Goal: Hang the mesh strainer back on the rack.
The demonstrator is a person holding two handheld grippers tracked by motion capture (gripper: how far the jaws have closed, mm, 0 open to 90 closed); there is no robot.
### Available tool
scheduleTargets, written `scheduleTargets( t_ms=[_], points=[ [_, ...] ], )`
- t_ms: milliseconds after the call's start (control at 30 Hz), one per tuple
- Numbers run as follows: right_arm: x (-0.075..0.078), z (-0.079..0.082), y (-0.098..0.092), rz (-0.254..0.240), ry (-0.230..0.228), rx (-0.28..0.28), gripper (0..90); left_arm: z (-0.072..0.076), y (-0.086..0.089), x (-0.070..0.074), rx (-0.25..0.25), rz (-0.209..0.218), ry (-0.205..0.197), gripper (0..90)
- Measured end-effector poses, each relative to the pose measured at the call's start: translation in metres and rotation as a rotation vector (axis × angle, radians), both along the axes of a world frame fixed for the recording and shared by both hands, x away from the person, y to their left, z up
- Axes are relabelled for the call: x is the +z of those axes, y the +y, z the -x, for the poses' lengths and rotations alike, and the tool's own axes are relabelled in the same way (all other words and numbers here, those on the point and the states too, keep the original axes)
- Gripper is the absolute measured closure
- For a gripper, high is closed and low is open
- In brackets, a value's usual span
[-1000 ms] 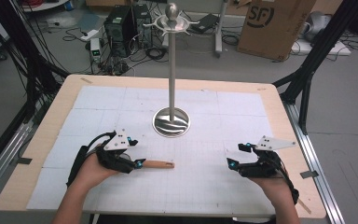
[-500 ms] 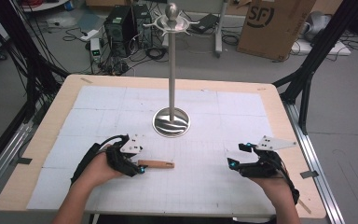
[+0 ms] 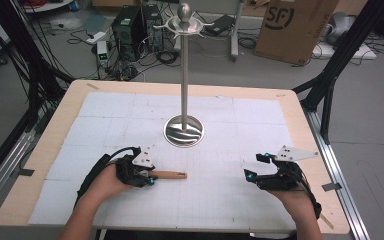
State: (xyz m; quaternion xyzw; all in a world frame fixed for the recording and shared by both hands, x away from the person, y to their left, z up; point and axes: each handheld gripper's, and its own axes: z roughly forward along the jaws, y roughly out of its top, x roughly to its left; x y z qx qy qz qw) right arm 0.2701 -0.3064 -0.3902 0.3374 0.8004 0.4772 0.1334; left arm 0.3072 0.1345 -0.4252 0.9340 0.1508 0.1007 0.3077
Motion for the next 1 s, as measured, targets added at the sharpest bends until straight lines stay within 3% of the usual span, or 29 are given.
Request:
scheduleTargets(
  t_ms=[133,333,467,867,1000],
  points=[
    [0.0,0.0,0.0,0.001,-0.001,-0.001,23.0,-0.001,0.002,0.0,0.025,-0.008,-0.018,63.2],
    [0.0,0.0,0.0,0.002,0.0,-0.001,23.0,-0.003,0.008,0.001,0.075,-0.012,-0.02,66.3],
    [-0.001,-0.001,0.001,0.002,0.002,-0.001,23.0,-0.004,0.009,0.002,0.082,-0.013,-0.01,66.3],
    [-0.001,-0.001,0.001,0.002,0.002,0.002,23.0,-0.013,0.002,0.003,0.075,-0.066,0.061,60.4],
    [0.0,0.0,0.001,0.001,0.001,0.004,23.0,-0.016,0.0,0.006,0.06,-0.104,0.082,59.3]
  ],
)
